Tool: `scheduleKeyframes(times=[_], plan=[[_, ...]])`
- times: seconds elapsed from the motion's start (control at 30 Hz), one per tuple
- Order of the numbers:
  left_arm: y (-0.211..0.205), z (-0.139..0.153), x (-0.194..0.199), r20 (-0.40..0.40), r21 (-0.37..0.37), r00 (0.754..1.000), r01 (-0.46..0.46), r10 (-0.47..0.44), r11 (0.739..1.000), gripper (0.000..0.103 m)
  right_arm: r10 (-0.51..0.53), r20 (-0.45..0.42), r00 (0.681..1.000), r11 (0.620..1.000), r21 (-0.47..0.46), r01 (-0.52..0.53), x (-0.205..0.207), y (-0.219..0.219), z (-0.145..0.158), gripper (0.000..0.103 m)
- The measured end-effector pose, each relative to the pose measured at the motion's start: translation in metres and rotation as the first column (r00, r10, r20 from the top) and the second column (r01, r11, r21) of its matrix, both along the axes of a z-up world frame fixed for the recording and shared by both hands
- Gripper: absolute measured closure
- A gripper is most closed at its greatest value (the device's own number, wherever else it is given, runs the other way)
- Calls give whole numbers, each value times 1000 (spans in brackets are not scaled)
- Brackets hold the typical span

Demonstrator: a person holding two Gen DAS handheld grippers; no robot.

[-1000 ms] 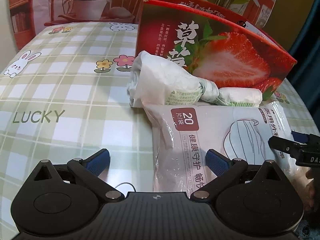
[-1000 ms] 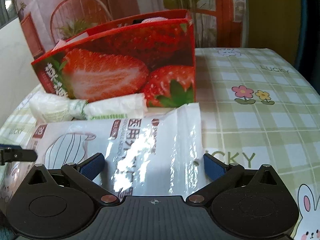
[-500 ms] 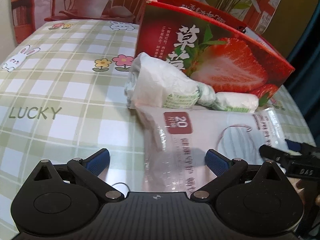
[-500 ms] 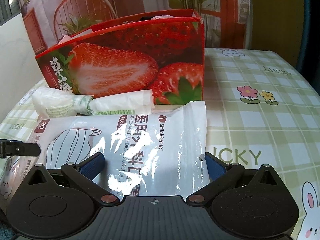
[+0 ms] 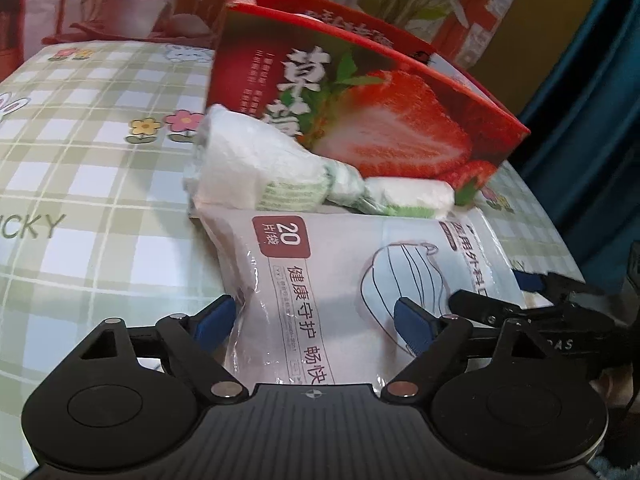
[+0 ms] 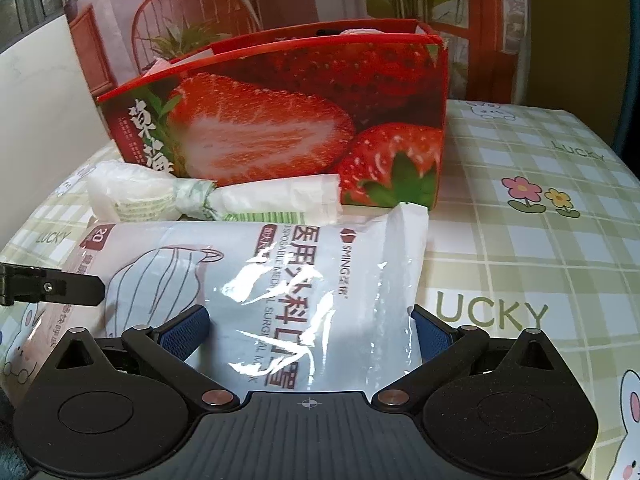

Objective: Organize soft objects
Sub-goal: 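Close both tools on the edges of the white mask bag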

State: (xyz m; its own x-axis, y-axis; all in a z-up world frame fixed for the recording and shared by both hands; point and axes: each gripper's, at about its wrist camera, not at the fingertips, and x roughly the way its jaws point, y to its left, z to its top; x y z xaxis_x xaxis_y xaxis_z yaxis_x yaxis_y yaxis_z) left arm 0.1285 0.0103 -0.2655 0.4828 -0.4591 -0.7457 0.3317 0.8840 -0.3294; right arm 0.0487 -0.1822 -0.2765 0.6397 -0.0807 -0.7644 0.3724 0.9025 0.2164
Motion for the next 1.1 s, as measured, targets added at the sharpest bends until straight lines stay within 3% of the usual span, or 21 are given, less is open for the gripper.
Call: scheduleKeyframes(times=[0.37, 0.5, 0.57, 0.6, 0.8, 0.87, 1.1], plan=[[-2, -1, 2, -15, -93, 999, 43, -45, 995, 16, 19, 7, 1000, 1000, 21, -19, -1, 0, 1, 0], [6, 6, -1, 3, -126, 999, 50, -50, 991, 18, 0, 21, 1000, 996, 90, -2, -4, -10, 5, 1], [10, 11, -2, 19, -130, 998, 55, -53, 990, 21, -30, 50, 998, 991, 133, 23, -10, -17, 9, 12], [12, 13, -4, 28, -132, 998, 57, -54, 990, 24, -48, 60, 997, 989, 142, 39, -13, -20, 11, 25], [27, 24, -13, 63, -167, 997, 50, -40, 985, 28, -124, 121, 985, 981, 166, 103, -30, -39, 28, 67], [32, 31, -17, 87, -180, 995, 54, -39, 982, 28, -123, 147, 982, 982, 159, 99, -35, -41, 34, 75], [40, 57, -19, 171, -195, 984, 85, -51, 977, 28, -59, 240, 969, 996, 76, 42, -46, -43, 67, 86]])
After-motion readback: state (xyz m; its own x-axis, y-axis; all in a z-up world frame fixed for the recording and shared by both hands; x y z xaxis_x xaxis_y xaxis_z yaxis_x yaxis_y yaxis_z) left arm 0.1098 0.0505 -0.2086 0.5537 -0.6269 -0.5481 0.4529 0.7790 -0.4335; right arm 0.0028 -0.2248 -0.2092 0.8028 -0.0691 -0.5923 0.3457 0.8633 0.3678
